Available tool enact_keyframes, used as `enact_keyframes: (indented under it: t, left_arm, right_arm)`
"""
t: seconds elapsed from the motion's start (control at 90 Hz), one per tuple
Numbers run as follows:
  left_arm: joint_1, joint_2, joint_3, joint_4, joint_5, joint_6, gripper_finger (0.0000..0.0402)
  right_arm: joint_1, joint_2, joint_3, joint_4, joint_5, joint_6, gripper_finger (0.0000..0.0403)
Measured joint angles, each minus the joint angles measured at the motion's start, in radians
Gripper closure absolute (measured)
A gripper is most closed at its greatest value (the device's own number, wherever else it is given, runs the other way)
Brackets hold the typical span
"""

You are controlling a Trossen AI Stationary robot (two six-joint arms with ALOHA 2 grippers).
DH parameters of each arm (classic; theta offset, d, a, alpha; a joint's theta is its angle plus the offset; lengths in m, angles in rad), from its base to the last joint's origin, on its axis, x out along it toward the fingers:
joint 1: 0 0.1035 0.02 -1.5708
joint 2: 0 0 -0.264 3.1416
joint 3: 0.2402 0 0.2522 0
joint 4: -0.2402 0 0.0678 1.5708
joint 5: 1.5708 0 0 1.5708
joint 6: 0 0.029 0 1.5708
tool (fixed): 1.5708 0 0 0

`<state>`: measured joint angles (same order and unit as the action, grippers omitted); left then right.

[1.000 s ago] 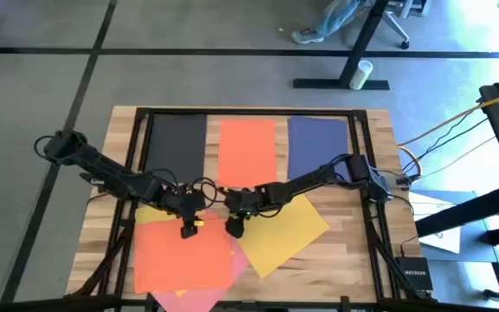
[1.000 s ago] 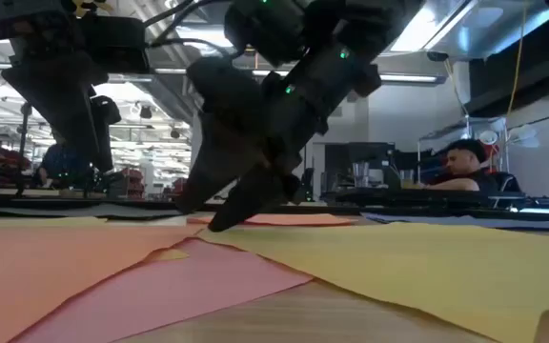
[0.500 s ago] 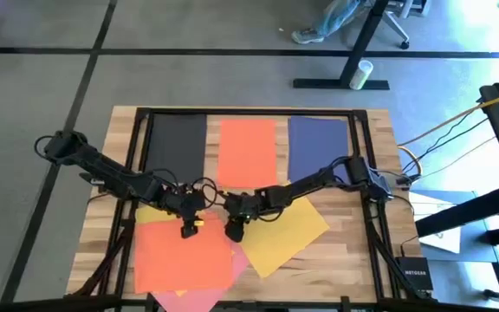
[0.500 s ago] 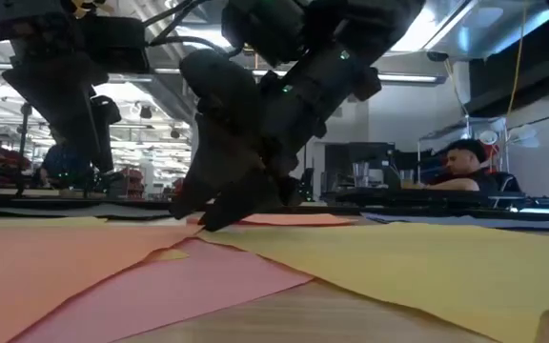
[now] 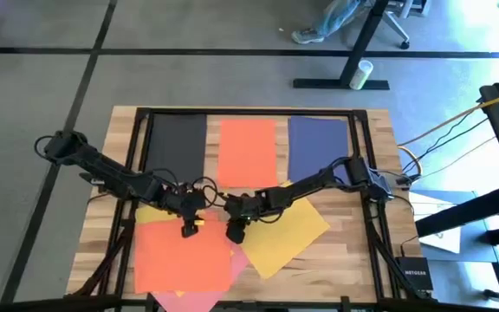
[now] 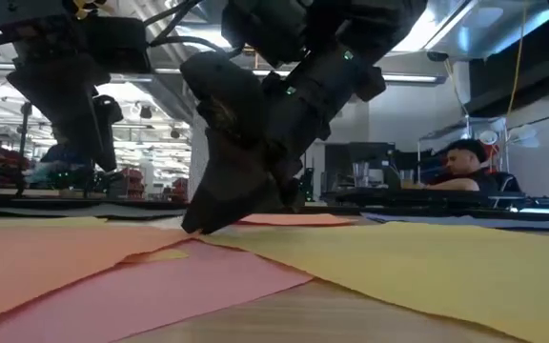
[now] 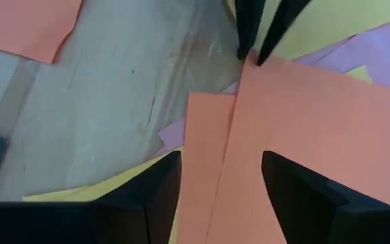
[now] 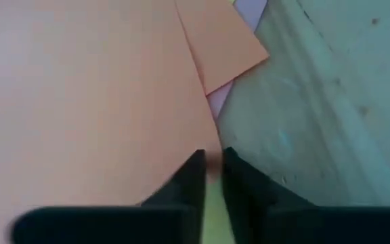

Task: Organize paper
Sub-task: Stack the orange on top of the other orange paper

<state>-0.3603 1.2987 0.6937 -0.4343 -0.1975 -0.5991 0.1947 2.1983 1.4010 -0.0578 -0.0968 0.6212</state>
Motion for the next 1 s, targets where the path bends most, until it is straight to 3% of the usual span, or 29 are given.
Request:
enact_keyframes:
  t: [0.122, 0.378, 0.5, 0.744, 0.844, 1.0]
  left_arm:
    - [0.014, 0.0, 0.0, 0.0, -0.003, 0.015, 0.021]
    - [0.041, 0.0, 0.0, 0.0, -0.008, 0.053, 0.021]
    - [0.049, 0.0, 0.0, 0.003, -0.01, 0.055, 0.021]
    - [0.044, 0.0, 0.0, 0.023, -0.009, 0.057, 0.021]
    - [0.05, 0.0, 0.0, 0.075, -0.009, 0.086, 0.021]
    - [0.076, 0.0, 0.0, 0.152, -0.009, 0.139, 0.021]
  right_arm:
    - [-0.006, 0.0, 0.0, 0.002, 0.006, 0.003, 0.04]
    - [-0.003, -0.07, -0.002, 0.022, 0.132, -0.049, 0.0403]
    - [-0.004, -0.152, 0.0, -0.054, 0.265, -0.072, 0.0403]
    - [-0.038, -0.308, 0.0, -0.357, 0.64, -0.1, 0.0403]
    - [-0.086, -0.336, 0.0, -0.423, 0.702, -0.141, 0.0403]
    - [-0.182, -0.344, 0.017, -0.479, 0.706, -0.286, 0.0403]
